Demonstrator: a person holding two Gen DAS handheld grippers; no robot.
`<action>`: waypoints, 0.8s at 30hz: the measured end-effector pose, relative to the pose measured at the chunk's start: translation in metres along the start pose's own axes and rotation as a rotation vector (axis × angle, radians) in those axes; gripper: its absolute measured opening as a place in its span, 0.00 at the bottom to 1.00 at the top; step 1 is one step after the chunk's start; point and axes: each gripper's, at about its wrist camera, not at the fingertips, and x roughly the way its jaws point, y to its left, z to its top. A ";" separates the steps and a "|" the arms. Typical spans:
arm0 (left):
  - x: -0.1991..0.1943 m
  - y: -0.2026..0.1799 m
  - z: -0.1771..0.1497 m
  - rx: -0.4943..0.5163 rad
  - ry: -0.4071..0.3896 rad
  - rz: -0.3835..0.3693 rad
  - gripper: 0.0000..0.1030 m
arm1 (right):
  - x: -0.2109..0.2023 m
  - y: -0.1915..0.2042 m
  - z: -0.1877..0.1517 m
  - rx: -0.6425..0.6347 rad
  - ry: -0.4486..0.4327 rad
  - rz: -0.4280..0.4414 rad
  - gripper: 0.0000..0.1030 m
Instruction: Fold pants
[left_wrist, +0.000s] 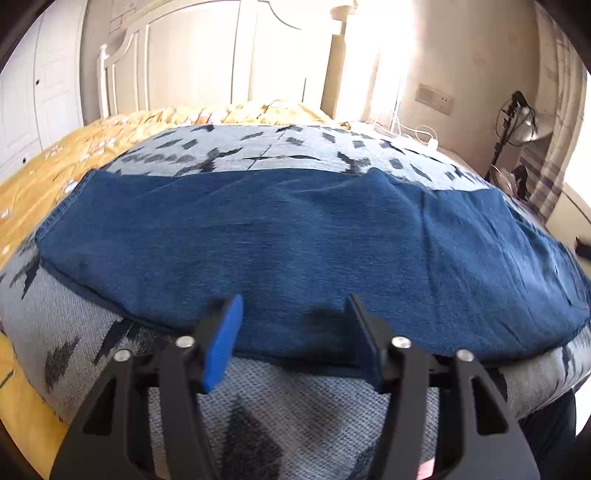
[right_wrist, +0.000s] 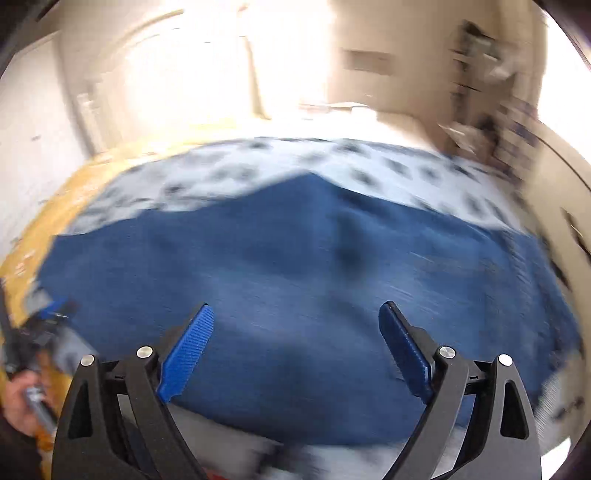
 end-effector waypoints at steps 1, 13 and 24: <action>0.001 -0.005 0.000 0.016 -0.002 0.015 0.64 | 0.014 0.025 0.014 -0.021 0.006 0.063 0.86; -0.005 0.061 0.073 -0.188 -0.006 -0.097 0.64 | 0.188 0.117 0.069 -0.061 0.182 -0.039 0.80; 0.141 -0.011 0.147 0.333 0.211 -0.234 0.48 | 0.187 0.128 0.054 -0.127 0.139 -0.069 0.86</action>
